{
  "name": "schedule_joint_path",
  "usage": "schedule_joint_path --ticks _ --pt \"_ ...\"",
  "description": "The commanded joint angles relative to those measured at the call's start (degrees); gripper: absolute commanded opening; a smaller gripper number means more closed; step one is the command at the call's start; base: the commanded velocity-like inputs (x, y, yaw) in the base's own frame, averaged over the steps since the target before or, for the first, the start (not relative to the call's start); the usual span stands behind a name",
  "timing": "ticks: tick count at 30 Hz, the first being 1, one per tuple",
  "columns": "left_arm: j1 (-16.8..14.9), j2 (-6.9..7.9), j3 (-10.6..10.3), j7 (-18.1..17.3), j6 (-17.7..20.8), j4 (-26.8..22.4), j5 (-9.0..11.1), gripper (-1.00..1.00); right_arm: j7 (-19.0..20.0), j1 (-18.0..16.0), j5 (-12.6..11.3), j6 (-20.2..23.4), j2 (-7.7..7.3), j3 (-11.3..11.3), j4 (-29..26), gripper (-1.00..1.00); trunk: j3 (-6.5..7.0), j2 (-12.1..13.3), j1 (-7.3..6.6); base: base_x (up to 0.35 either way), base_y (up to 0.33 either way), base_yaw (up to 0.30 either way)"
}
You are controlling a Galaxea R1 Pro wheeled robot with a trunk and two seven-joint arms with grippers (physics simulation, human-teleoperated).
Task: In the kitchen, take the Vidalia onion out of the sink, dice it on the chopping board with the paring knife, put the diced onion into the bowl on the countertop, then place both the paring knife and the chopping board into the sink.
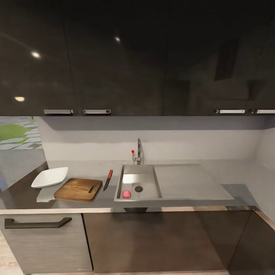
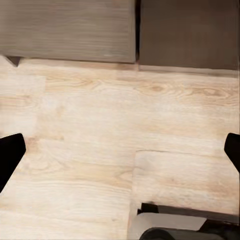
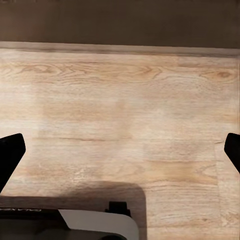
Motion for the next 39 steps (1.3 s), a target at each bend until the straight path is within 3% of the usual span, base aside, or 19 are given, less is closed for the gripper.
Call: schedule_joint_path --ticks 1,7,12,19,23,25,27,28,29,31,39 --pt "0.04 -0.13 0.1 0.01 2.35 -2.92 0.07 1.0 -0.04 -0.01 0.22 -0.2 -0.01 -0.05 -0.07 1.0 0.0 -0.02 0.02 0.0 0.0 0.0" --pt "0.04 -0.88 0.12 -0.1 9.81 -15.45 0.13 1.0 -0.05 -0.02 0.19 -0.22 -0.01 -0.08 -0.49 1.0 0.0 -0.02 0.02 0.0 0.0 0.0" --pt "0.01 -1.07 0.04 -0.16 12.92 -23.28 0.17 1.0 -0.05 -0.03 0.21 -0.18 -0.02 -0.08 -0.54 1.0 0.0 -0.02 0.02 0.0 0.0 0.0" --pt "-0.54 -1.36 -0.51 -0.2 13.49 -27.4 0.11 1.0 -0.09 -0.03 0.26 -0.1 -0.02 -0.09 -0.54 1.0 0.0 -0.02 0.02 0.0 0.0 0.0" --pt "-3.61 -1.43 -1.75 -0.2 13.71 -27.77 0.1 1.0 -0.12 -0.05 0.27 -0.05 -0.02 -0.09 -0.55 1.0 0.0 -0.02 0.02 0.0 0.0 0.0" --pt "-6.05 -1.44 -3.57 -0.19 14.33 -27.84 0.08 1.0 -0.18 -0.02 0.27 -0.02 -0.07 -0.09 -0.55 1.0 0.0 -0.02 0.02 0.0 0.0 0.0" --pt "-9.17 -1.45 -4.69 -0.19 16.1 -27.87 0.09 1.0 -0.23 -0.03 0.27 0.01 -0.07 -0.11 -0.56 1.0 0.0 -0.02 0.02 0.0 0.0 0.0" --pt "-12.65 -1.73 -5.37 -0.2 19.51 -27.89 0.13 1.0 -0.29 -0.03 0.27 0.06 -0.04 -0.11 -0.57 1.0 0.0 -0.02 0.02 0.0 0.0 0.0" --pt "-13.37 -1.95 -5.59 -0.2 20.51 -27.89 0.12 1.0 -0.32 -0.02 0.27 0.07 -0.05 -0.1 -0.56 1.0 0.0 -0.02 0.02 0.0 0.0 0.0" --pt "-15.94 -2.92 -6.6 -0.25 23.79 -27.89 0.11 1.0 -0.62 -0.01 0.27 0.11 -0.09 -0.09 -0.59 1.0 0.0 -0.02 0.02 0.0 0.0 0.0" --pt "-23.91 -6.52 -8.9 -0.2 27.31 -27.9 0.1 1.0 -2.01 -0.01 0.2 0.16 -0.04 -0.09 -0.63 1.0 0.0 -0.02 0.02 0.0 0.0 0.0"
